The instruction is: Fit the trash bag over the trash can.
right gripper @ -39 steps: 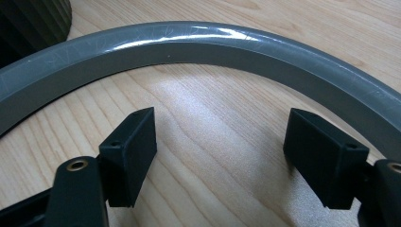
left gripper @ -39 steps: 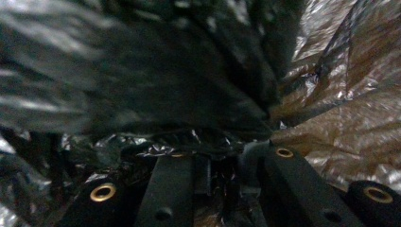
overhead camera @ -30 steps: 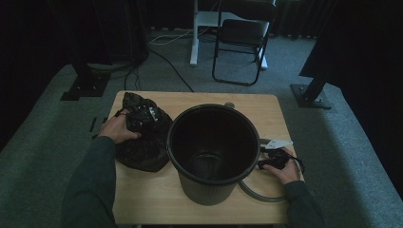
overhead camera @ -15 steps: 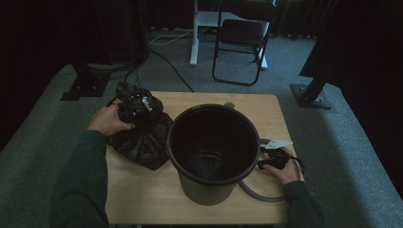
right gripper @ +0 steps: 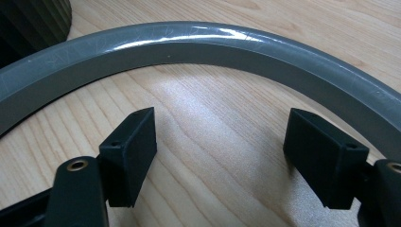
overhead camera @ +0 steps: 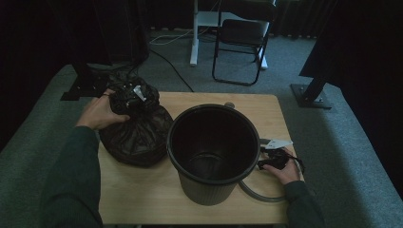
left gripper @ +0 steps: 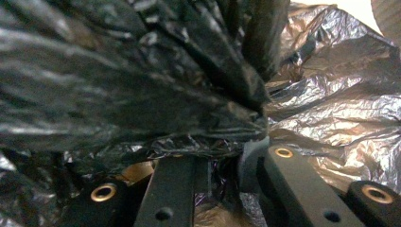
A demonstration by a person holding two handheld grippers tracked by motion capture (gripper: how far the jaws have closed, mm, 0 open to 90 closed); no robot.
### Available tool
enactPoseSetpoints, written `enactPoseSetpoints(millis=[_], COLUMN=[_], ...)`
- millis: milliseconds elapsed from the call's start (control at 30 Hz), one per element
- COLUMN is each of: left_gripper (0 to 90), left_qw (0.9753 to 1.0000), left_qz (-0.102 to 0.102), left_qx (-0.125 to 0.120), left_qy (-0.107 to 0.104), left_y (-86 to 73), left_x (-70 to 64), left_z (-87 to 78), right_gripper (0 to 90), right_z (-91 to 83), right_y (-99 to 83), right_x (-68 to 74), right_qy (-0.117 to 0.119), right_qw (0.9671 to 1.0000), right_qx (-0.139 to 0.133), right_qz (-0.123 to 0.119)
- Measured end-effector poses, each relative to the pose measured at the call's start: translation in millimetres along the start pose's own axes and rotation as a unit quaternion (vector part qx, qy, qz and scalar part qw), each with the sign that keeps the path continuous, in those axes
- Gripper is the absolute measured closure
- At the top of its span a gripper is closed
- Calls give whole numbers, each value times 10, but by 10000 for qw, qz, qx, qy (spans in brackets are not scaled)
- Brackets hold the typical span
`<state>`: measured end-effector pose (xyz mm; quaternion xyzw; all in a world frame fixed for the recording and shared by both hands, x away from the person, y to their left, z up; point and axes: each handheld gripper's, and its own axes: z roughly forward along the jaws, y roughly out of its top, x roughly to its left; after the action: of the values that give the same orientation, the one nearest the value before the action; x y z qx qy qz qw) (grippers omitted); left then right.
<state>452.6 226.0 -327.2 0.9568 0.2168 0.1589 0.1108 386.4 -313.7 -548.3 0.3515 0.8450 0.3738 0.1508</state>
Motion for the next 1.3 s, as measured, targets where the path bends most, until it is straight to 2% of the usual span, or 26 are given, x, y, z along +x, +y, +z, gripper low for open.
enactPoseSetpoints(millis=[200, 833, 1133, 1300], left_gripper=[796, 798, 798, 800], left_qw=[9998, 9978, 9968, 9952], left_qz=[37, 90, 98, 64], left_qx=[-163, -620, -750, -936], left_qy=[101, 198, 256, 269], left_y=[18, 76, 112, 129], left_x=[22, 70, 89, 113], left_z=[-212, -850, -1067, -1205], right_gripper=[256, 256, 256, 255], right_z=[0, -2, -2, -2], right_y=[0, -2, -2, -3], right_x=[0, 5, 5, 5], right_qy=[0, -10, -9, -9], right_qw=[10000, 10000, 10000, 10000], right_qx=[0, -2, -2, -2], right_qz=[-1, 8, 8, 7])
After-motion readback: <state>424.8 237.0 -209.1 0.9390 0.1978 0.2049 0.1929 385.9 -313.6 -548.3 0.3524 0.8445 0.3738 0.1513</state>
